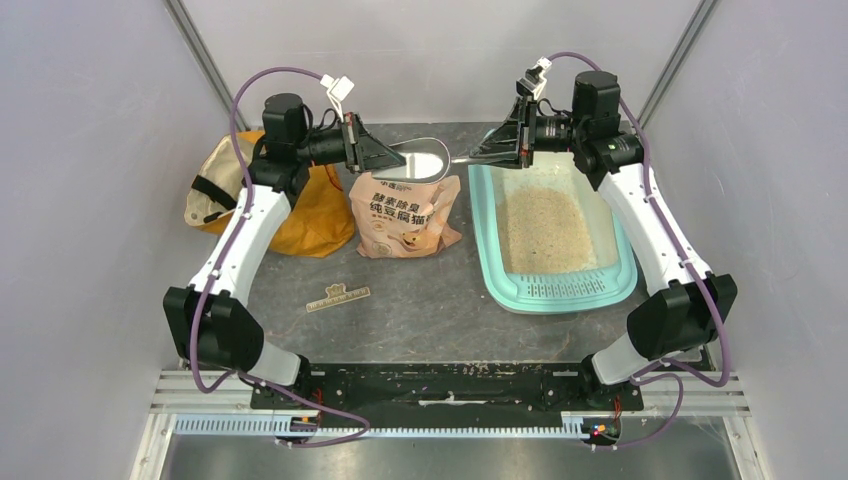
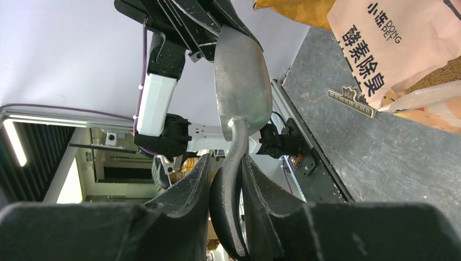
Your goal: Fill the litter box with clean litter
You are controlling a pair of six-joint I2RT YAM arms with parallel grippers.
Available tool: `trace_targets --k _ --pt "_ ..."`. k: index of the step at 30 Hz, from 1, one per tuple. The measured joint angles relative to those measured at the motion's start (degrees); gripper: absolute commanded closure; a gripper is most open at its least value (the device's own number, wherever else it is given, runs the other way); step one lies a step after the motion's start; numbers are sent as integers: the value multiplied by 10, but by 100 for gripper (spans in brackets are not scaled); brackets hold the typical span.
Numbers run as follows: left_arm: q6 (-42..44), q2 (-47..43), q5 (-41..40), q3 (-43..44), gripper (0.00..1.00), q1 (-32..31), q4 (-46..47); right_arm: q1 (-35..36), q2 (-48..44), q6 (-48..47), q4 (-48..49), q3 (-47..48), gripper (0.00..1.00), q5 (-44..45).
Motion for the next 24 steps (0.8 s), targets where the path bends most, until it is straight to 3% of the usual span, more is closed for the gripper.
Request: trace_targets --k 5,9,12,24 --pt "0 3 -1 1 98 0 -3 0 1 -5 1 0 64 -1" --pt "0 7 -1 2 98 0 -9 0 2 -16 -5 0 54 0" --pt "0 10 -5 3 98 -1 -16 0 6 -32 -16 7 54 0" --pt "4 11 -8 15 98 -9 -40 1 8 -70 -56 17 70 -1"
